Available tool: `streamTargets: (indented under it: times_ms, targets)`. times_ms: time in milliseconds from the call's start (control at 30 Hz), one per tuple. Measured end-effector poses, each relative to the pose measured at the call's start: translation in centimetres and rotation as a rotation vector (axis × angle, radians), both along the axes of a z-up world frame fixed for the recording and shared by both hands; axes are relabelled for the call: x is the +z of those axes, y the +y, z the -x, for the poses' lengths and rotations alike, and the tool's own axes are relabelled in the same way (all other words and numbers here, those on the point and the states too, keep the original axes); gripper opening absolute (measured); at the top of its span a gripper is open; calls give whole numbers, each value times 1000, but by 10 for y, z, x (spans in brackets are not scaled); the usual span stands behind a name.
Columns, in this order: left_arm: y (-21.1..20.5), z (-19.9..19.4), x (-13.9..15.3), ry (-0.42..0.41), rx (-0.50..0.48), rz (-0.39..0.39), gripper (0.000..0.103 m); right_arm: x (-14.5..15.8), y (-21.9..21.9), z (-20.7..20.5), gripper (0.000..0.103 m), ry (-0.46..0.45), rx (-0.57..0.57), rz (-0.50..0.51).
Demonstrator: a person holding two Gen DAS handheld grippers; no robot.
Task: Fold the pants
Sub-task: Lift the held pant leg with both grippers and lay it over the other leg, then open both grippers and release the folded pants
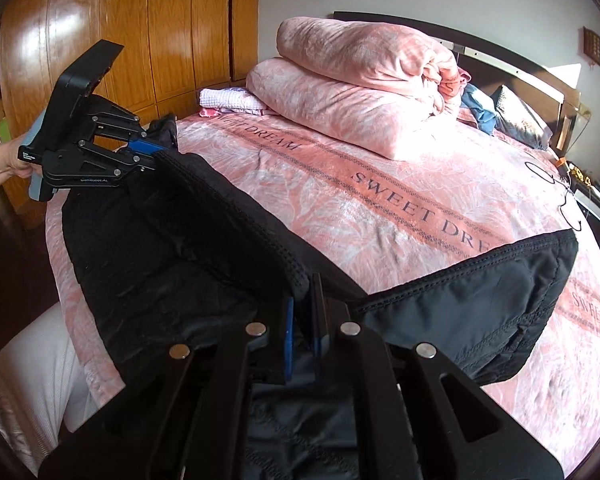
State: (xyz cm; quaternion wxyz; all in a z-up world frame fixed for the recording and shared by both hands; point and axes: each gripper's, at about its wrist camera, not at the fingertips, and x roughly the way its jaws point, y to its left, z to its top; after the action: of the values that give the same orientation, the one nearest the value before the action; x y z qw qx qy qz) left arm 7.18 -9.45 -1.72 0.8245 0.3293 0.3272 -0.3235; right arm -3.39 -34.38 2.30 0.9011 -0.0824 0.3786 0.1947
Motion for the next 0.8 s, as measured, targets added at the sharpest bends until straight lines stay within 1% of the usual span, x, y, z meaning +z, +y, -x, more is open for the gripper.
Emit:
streamTargets:
  times_ms: [67, 133, 333, 500, 633, 733, 800]
  targets:
    - [5, 29, -5, -45, -1, -11, 12, -7, 4, 21, 6, 22, -13, -2]
    - [8, 48, -11, -50, 9, -9, 12, -15, 9, 39, 7, 48, -24, -5]
    - [27, 88, -38, 16, 87, 63, 13, -56, 19, 71, 9, 160, -62, -35]
    - [40, 111, -63, 103, 152, 125, 14, -83, 21, 92, 9, 240, -84, -83]
    - [44, 125, -88, 156, 185, 145, 17, -100, 22, 96, 9, 287, -103, -78]
    - [46, 126, -107, 209, 223, 163, 19, -110, 21, 97, 9, 309, -117, -83]
    - [48, 126, -113, 220, 240, 182, 19, -113, 19, 96, 10, 322, -125, -97]
